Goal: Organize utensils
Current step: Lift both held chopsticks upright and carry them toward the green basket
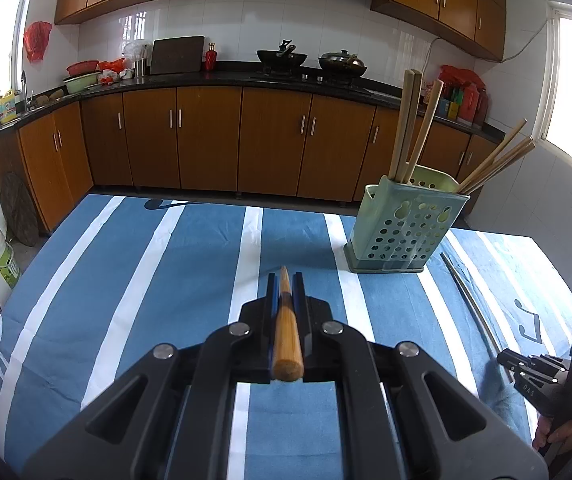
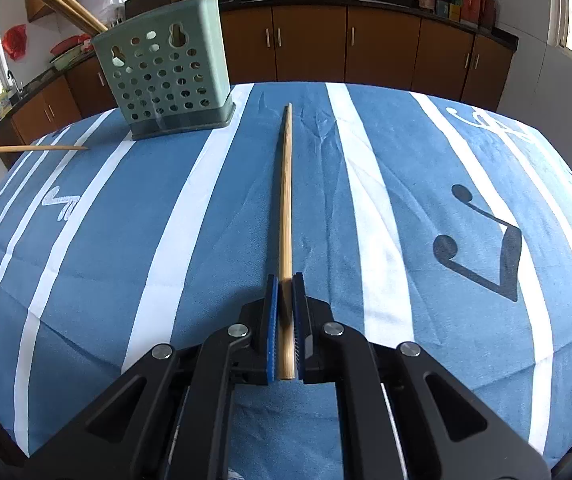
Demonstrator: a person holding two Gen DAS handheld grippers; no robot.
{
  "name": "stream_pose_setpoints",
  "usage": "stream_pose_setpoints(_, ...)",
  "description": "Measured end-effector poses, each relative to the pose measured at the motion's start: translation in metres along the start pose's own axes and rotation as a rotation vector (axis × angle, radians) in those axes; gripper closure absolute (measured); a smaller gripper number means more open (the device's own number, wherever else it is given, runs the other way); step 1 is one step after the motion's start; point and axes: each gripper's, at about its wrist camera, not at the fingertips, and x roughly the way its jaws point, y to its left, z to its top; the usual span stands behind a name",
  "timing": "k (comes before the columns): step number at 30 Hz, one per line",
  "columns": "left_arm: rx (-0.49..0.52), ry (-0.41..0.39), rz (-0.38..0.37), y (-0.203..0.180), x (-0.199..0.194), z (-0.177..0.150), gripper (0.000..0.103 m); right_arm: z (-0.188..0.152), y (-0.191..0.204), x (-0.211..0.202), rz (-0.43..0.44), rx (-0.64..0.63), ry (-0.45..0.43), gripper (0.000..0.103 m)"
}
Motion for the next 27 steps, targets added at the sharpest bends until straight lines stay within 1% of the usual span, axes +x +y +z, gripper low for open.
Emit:
stream_pose_setpoints(6,0.009,-0.015,0.001,-0.002,-0.003,0.002,0.095,0.019,-0.01,-0.041,0.014,0.036,-0.15,0.095)
stream_pose_setpoints(12,0.01,-0.022,0.0,-0.003,-0.005,0.003,0.095,0.035,-0.016,-0.064,0.026,0.072,-0.257,0.096)
stream_pose_setpoints(19,0.017,-0.051,-0.008,-0.006,-0.013,0.008,0.095,0.048,-0.019,-0.088,0.034,0.098,-0.347,0.096)
stream_pose_setpoints(27,0.029,-0.085,-0.014,-0.011,-0.022,0.014,0.095,0.06,-0.018,-0.1,0.038,0.109,-0.398,0.096)
